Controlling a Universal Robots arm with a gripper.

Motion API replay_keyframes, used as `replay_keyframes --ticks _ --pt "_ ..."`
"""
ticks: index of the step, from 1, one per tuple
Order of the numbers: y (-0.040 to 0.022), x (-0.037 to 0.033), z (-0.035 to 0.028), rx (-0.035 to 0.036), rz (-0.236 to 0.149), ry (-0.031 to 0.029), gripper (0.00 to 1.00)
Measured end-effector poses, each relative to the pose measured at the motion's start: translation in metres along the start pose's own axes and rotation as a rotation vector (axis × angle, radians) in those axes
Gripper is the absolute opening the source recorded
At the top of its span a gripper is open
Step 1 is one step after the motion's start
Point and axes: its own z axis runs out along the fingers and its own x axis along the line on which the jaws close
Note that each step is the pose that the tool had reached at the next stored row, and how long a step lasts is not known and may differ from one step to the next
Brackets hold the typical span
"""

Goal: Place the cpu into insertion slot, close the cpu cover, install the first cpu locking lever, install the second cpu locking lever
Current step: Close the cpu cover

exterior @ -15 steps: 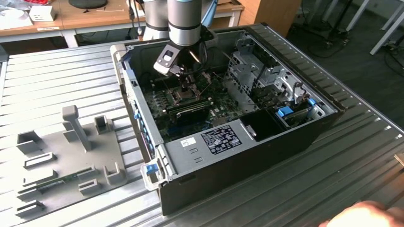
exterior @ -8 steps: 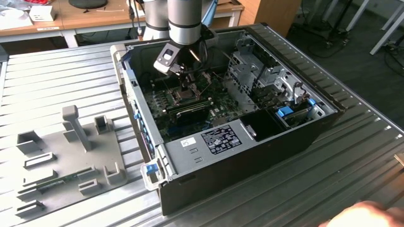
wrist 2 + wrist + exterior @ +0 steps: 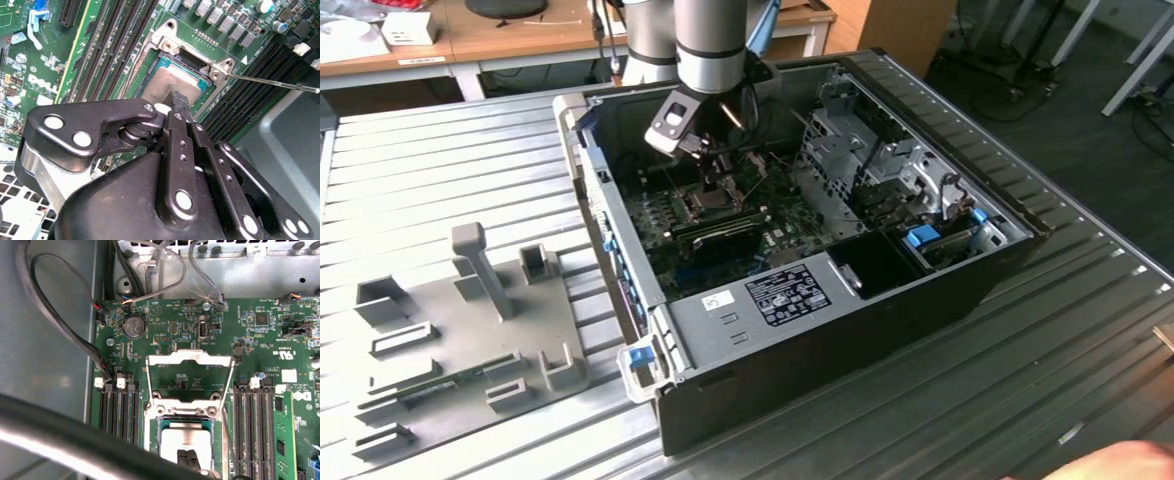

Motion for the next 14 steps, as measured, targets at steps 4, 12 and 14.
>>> replay_keyframes --ticks 4,12,14 --pt "0.0001 0.0001 -0.001 -0.0003 0.0 0.0005 0.11" --pt "0.0001 0.0 -0.0018 -0.0001 0.0 0.0002 0.11" --pt "0.0001 0.0001 -0.0018 -0.0004 0.0 0.0006 0.11"
